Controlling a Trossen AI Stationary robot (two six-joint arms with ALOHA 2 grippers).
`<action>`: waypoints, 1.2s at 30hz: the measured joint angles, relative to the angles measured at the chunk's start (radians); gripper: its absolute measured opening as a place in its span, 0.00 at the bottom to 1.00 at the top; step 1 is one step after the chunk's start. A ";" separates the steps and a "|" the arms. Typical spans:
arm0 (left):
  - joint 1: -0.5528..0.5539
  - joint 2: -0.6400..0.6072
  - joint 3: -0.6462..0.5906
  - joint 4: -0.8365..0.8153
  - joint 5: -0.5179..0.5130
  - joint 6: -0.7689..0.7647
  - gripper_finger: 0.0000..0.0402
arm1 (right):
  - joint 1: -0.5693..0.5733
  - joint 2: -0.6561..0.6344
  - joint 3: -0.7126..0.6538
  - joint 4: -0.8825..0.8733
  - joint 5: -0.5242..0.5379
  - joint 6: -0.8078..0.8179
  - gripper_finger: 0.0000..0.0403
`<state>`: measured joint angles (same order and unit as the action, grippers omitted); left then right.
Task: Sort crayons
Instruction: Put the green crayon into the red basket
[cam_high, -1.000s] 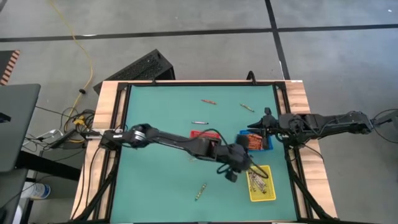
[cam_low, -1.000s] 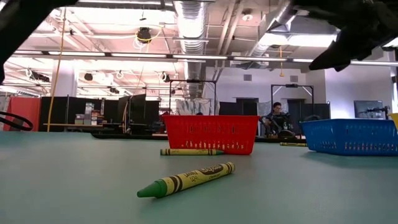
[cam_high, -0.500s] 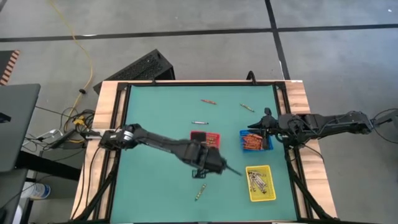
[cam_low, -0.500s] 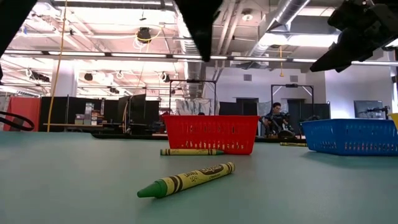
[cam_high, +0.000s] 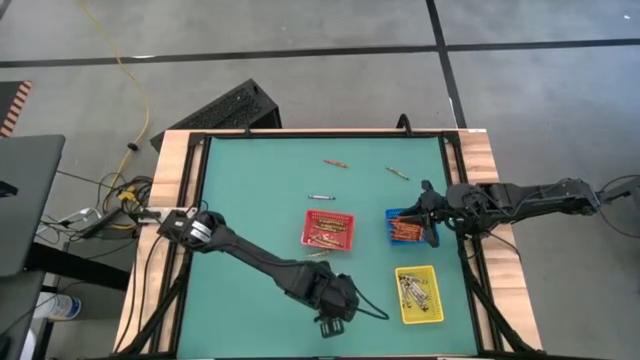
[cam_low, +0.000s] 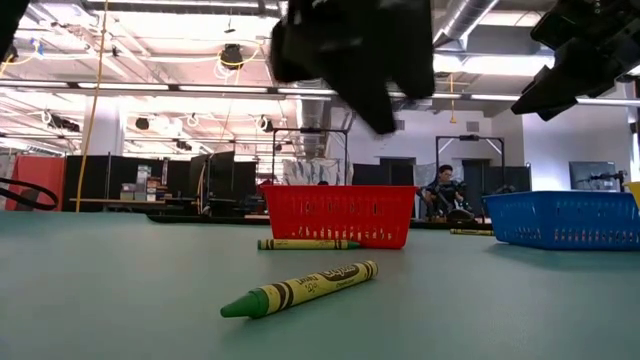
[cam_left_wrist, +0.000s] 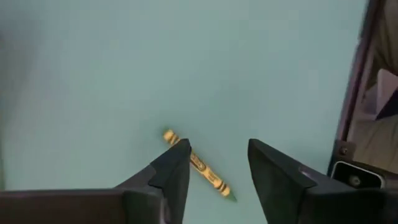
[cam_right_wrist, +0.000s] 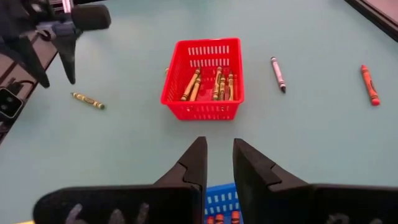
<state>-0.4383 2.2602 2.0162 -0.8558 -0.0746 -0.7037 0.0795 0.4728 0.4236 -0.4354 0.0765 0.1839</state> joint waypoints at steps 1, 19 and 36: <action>-0.001 0.000 -0.010 0.000 0.000 -0.023 0.40 | 0.000 0.000 0.000 0.001 0.000 0.000 0.18; -0.041 0.000 -0.263 0.224 -0.069 -0.121 0.55 | 0.061 0.006 0.000 0.002 -0.002 -0.007 0.18; -0.109 -0.004 -0.383 0.245 -0.290 0.220 0.09 | 0.064 0.013 0.000 0.006 0.001 -0.008 0.18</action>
<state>-0.5469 2.2559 1.6333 -0.6104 -0.3645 -0.4834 0.1440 0.4862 0.4232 -0.4298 0.0772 0.1761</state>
